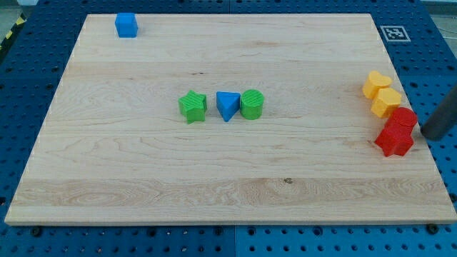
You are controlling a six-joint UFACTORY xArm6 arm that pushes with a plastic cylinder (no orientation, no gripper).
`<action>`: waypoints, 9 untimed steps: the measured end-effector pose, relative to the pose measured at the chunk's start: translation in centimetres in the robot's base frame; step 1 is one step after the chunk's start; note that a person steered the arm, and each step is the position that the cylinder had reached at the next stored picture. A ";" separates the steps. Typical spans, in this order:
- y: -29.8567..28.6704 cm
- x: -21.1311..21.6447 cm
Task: Push the red circle and red star slightly up
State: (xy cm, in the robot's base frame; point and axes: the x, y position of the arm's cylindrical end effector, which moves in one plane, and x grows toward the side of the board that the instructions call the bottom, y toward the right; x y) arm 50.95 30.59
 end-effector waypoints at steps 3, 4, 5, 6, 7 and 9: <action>-2.2 -0.2; -2.2 -2.3; -2.2 -2.1; -0.8 1.7; -2.2 6.5; -6.1 4.6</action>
State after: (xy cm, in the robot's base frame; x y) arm 55.53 24.52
